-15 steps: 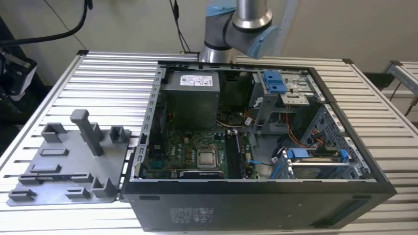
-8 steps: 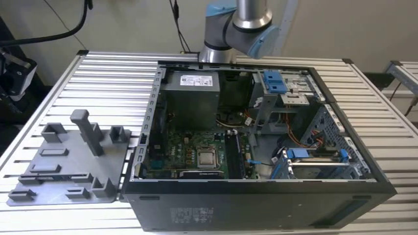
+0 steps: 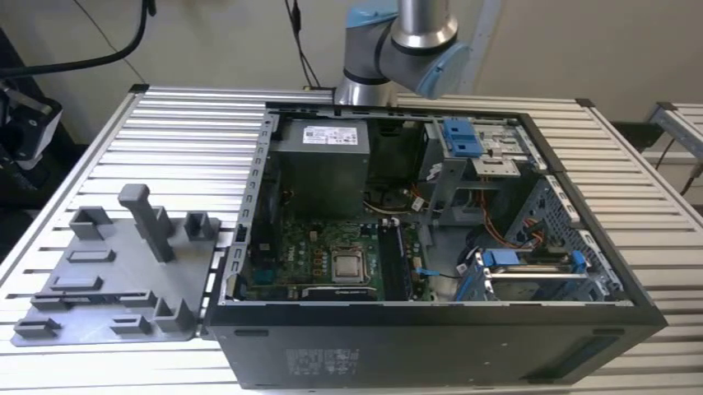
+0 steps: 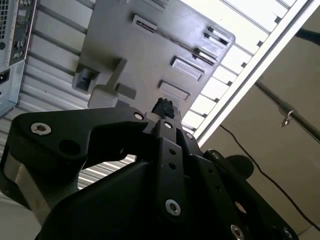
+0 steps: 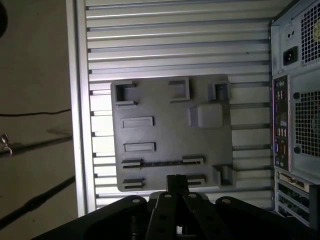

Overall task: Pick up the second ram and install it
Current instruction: 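Pick up the second ram and move it above second insertion slot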

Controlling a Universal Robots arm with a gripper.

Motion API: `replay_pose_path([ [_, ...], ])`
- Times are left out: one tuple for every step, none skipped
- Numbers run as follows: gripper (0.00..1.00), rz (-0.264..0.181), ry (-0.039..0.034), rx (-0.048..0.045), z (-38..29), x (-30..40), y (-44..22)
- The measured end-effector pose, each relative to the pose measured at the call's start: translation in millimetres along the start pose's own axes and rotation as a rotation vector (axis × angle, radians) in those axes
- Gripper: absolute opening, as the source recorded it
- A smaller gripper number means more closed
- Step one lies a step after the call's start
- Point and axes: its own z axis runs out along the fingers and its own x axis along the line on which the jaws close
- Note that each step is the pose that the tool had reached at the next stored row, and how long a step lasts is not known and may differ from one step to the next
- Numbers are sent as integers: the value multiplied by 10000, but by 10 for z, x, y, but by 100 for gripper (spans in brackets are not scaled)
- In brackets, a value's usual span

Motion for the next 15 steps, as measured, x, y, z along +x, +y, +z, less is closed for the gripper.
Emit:
replay_pose_path([
  [11, -30, 1, 1, 0, 0, 0],
  [11, -63, 2, 2, 0, 0, 0],
  [11, -96, 4, 3, 0, 0, 0],
  [11, -135, 7, 4, -1, 0, 0],
  [11, -185, 9, 4, -1, 0, 0],
  [11, -243, 12, 5, 0, 0, 0],
  [11, -307, 14, 5, 0, 1, 0],
  [11, -375, 18, 6, -1, 1, 0],
  [11, -444, 21, 8, -1, 0, 0],
  [11, -519, 24, 8, -1, 0, 0],
  [11, -592, 28, 10, -1, 0, 0],
  [11, -662, 31, 13, -1, 0, 0],
  [11, -742, 35, 16, -1, 0, 0],
  [11, -821, 38, 21, -1, 0, 0],
  [11, -904, 42, 27, -1, 0, 0],
])
